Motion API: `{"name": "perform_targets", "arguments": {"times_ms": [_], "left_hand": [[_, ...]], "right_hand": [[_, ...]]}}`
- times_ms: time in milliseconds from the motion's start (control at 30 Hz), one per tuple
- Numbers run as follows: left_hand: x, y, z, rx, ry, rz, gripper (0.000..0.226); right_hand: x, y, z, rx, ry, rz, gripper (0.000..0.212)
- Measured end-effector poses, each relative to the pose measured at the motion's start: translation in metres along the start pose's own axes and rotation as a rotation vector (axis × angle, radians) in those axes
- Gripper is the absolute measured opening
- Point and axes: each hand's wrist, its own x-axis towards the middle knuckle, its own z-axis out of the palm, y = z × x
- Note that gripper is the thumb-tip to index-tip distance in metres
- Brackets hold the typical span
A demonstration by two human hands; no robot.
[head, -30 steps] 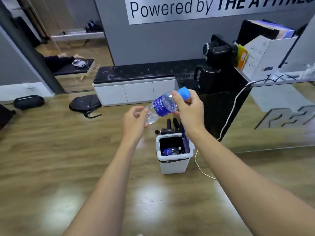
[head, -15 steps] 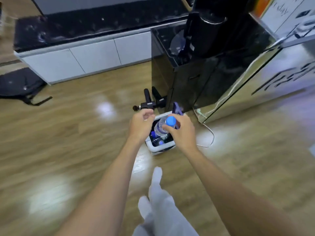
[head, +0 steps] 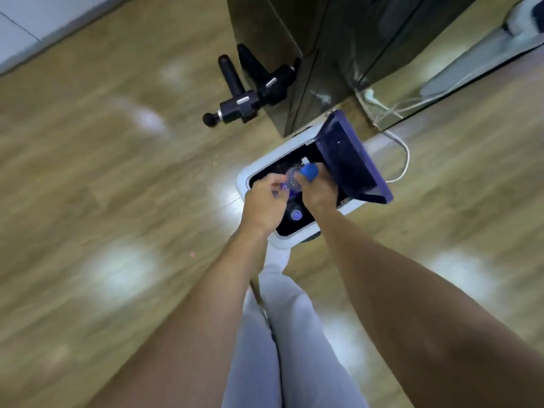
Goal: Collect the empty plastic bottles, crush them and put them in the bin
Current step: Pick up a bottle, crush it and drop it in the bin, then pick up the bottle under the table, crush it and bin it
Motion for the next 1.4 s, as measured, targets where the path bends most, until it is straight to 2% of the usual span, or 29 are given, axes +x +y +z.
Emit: {"name": "perform_targets", "arguments": {"times_ms": [100, 300, 400, 567, 800, 967, 1167, 1267, 1400], "left_hand": [[0.029, -0.022, -0.01, -0.012, 0.027, -0.041, 0.026], [0.043, -0.03, -0.035, 0.039, 0.024, -0.029, 0.026], [0.025, -0.004, -0.044, 0.076, -0.03, 0.039, 0.028], [-0.03, 0.076, -0.071, 0.13, -0.109, 0.249, 0.031], [-0.161, 0.222, -0.094, 0.062, -0.191, 0.669, 0.027], [-0.282, 0.307, -0.074, -0.051, -0.344, 0.945, 0.025], [-0.43, 0.356, -0.013, -0.161, -0.647, 1.146, 0.019], [-0.507, 0.354, 0.028, -0.195, -0.815, 1.206, 0.016], [-0.604, 0.332, 0.088, -0.181, -0.993, 1.267, 0.017]], "right_hand": [[0.036, 0.008, 0.028, -0.09, -0.025, 0.091, 0.051], [0.034, 0.012, 0.032, -0.062, -0.047, 0.275, 0.044], [-0.005, -0.008, 0.008, 0.049, -0.002, 0.146, 0.037], [-0.097, -0.075, -0.061, 0.267, 0.233, -0.115, 0.03], [-0.235, -0.161, -0.205, 0.508, 0.545, -0.344, 0.032], [-0.35, -0.175, -0.31, 0.603, 0.762, -0.464, 0.037], [-0.497, -0.131, -0.404, 0.701, 1.106, -0.539, 0.03], [-0.565, -0.088, -0.435, 0.712, 1.266, -0.529, 0.039], [-0.654, -0.02, -0.466, 0.68, 1.409, -0.493, 0.039]]}}
